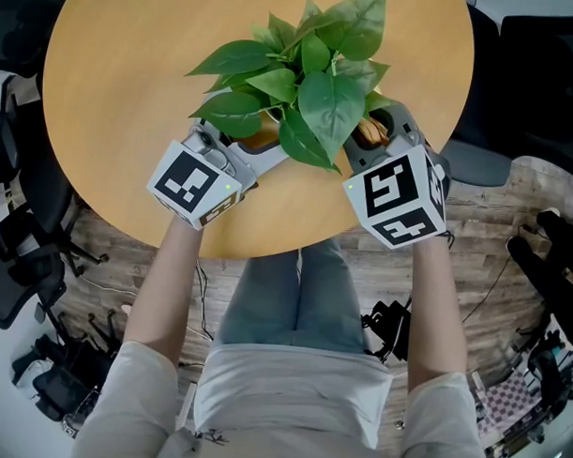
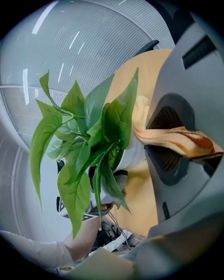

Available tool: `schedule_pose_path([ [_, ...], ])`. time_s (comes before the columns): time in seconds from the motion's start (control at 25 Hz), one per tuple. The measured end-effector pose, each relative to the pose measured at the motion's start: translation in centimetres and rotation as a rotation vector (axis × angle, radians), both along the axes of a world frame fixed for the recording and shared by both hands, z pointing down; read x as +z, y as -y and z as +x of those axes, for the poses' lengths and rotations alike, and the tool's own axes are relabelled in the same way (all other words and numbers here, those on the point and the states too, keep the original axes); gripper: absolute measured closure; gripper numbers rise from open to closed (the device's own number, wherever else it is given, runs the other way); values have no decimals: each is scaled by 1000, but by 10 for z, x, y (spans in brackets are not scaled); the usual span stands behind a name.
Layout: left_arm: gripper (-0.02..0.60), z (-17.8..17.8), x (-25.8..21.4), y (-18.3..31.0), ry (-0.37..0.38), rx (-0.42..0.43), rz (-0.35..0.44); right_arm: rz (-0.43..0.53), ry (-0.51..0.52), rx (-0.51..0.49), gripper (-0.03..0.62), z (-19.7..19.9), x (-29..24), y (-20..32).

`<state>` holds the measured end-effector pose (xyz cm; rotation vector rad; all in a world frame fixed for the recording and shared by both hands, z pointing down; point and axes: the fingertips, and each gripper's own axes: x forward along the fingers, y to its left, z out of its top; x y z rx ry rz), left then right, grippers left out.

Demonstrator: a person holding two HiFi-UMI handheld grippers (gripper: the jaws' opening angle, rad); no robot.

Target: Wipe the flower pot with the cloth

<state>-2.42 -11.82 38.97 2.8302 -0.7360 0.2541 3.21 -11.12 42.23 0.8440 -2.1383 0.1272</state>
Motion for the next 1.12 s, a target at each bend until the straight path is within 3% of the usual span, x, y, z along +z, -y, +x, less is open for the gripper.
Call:
schedule_pose_path([
  [0.6, 172, 0, 0, -1, 12, -66, 7, -9, -5, -15, 502, -5, 1, -8],
  [1.12, 172, 3, 3, -2, 24, -197, -11, -16, -3, -22, 502, -7, 3, -17],
])
